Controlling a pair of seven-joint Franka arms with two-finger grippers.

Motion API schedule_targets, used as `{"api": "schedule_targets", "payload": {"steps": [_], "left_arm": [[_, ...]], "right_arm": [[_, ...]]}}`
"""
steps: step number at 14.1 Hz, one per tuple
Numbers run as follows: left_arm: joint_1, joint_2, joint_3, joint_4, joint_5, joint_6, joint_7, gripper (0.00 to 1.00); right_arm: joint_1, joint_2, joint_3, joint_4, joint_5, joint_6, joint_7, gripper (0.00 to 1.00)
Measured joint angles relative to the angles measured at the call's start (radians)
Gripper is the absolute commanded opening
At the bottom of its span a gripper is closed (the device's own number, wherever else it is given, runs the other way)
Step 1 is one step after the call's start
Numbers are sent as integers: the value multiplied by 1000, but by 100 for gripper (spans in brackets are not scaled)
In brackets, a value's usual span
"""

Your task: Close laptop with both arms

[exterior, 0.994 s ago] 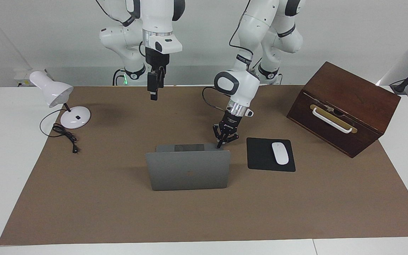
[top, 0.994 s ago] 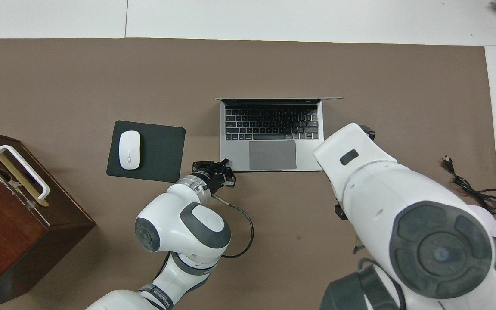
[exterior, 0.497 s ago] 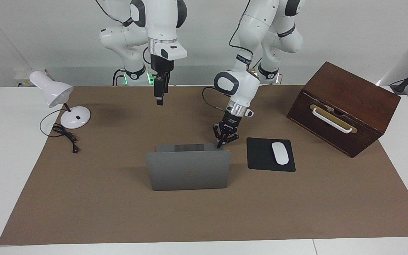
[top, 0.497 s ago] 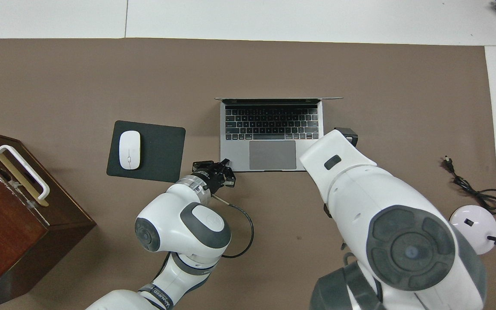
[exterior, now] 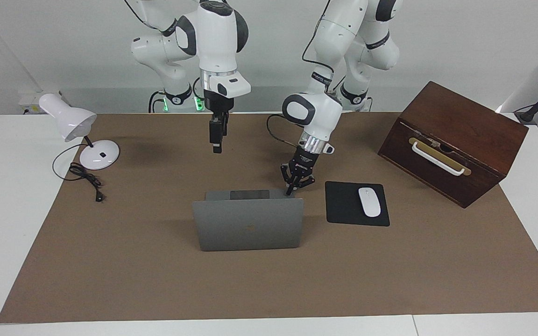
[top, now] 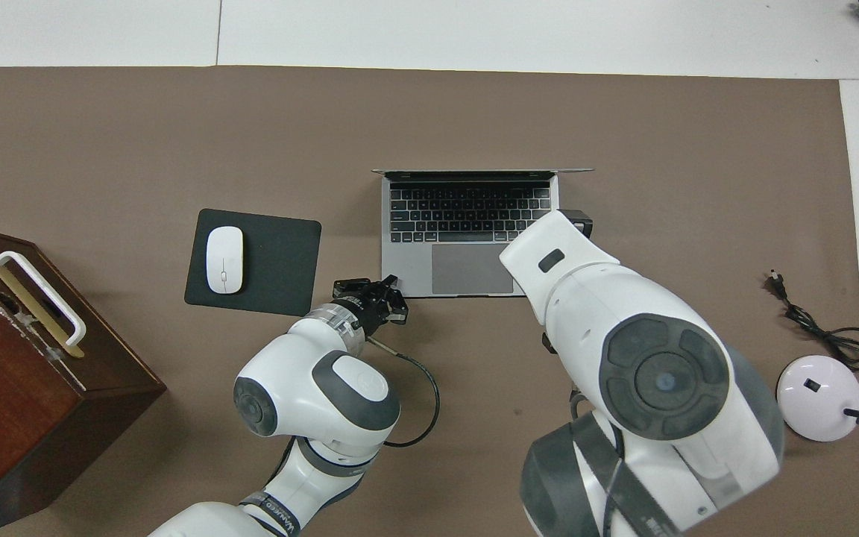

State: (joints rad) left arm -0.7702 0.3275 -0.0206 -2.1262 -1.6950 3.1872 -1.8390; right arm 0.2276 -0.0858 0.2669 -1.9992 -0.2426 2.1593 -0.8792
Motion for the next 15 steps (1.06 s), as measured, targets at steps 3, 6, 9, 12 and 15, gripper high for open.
{"api": "schedule_targets", "payload": {"steps": [3,6,9,12,15], "left_arm": [[0,0,0,0,0,0,0,0],[0,0,0,0,0,0,0,0],[0,0,0,0,0,0,0,0],[0,0,0,0,0,0,0,0],[0,0,0,0,0,0,0,0]], "right_arm": [[-16,25,-5,3,-13,23,41,25],[-40,26,-7,26,-18,21,67,0],[-75,35,-8,58,-18,18,67,0],[-80,54,-9,86,-18,17,68,0],[-96,78,-9,125,-18,8,72,0]]}}
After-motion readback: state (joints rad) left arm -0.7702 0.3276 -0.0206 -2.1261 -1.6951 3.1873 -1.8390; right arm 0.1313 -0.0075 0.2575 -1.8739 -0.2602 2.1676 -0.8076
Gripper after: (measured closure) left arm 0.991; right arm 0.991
